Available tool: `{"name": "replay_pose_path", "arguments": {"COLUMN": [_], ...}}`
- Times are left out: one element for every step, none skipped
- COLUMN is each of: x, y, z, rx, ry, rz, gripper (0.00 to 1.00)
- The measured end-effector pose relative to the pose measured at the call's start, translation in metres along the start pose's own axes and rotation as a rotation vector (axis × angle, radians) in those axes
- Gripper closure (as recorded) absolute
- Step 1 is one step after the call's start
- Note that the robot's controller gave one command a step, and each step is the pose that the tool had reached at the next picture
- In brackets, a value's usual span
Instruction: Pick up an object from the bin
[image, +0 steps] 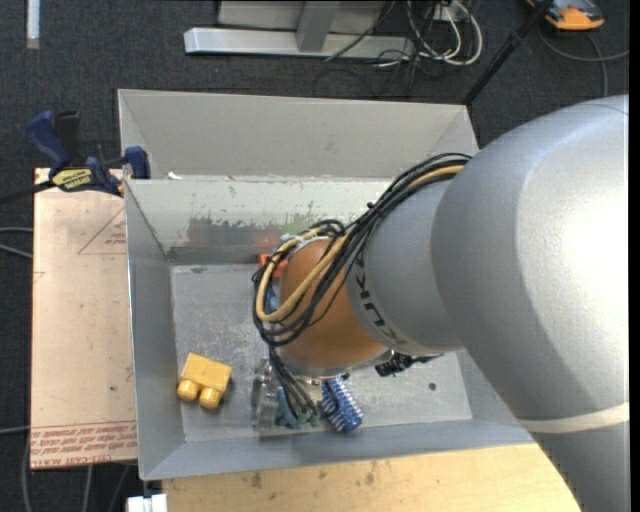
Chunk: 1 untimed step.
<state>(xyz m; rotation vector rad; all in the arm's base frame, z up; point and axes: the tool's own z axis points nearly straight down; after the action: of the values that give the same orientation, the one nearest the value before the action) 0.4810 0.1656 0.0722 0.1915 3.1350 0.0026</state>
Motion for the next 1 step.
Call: {"name": "replay_pose_path", "arguments": {"x": [-0.0063], "y": [-0.0065], "z": [-0.1880], "rx": [-0.003], "ry": [-0.009], "rz": [-0.041], "gripper": [1.00]}}
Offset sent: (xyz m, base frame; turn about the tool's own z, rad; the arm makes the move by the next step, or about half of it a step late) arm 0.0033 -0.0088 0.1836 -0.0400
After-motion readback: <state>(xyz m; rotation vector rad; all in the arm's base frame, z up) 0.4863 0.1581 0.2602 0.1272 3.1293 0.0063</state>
